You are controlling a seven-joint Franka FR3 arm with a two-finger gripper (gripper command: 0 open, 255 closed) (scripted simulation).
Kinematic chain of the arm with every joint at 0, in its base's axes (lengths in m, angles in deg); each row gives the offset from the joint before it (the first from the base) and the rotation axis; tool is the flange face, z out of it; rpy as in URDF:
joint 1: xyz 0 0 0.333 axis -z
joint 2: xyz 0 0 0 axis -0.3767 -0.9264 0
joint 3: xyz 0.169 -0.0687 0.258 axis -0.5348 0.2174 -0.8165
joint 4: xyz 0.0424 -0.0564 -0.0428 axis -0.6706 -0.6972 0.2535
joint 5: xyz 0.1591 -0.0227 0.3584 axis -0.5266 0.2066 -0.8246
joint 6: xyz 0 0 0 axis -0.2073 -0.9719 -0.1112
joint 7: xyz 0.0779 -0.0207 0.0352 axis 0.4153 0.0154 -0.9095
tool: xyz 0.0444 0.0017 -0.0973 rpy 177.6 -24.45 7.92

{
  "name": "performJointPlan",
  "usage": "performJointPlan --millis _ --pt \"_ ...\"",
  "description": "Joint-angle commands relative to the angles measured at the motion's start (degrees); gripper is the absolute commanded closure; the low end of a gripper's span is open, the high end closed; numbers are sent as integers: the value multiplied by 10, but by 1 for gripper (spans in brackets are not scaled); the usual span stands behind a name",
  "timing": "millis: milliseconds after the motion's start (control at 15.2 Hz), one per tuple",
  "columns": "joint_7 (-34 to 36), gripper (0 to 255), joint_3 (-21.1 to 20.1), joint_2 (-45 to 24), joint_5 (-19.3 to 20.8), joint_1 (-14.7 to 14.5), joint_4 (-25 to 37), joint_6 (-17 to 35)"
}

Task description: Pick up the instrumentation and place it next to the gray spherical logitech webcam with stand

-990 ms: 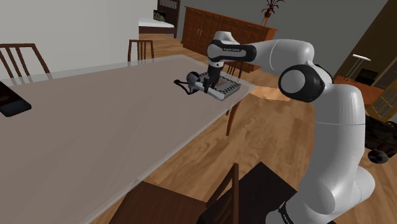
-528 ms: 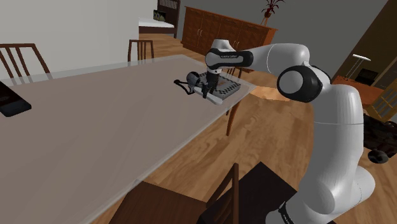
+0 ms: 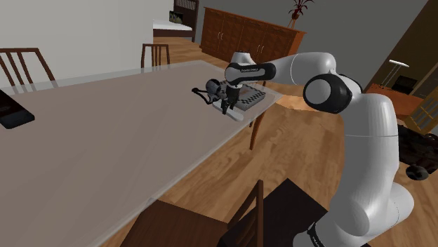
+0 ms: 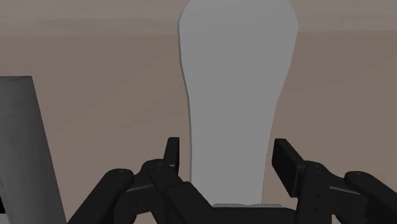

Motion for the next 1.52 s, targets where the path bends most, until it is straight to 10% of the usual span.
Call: performJointPlan --millis 0,396,462,1452 --pt "1 255 0 -1 1 0 -5 7" --pt "1 255 0 -1 1 0 -5 7" --pt "1 0 0 -1 1 0 -5 7" --pt "-3 0 -3 18 -4 -1 37 -54"
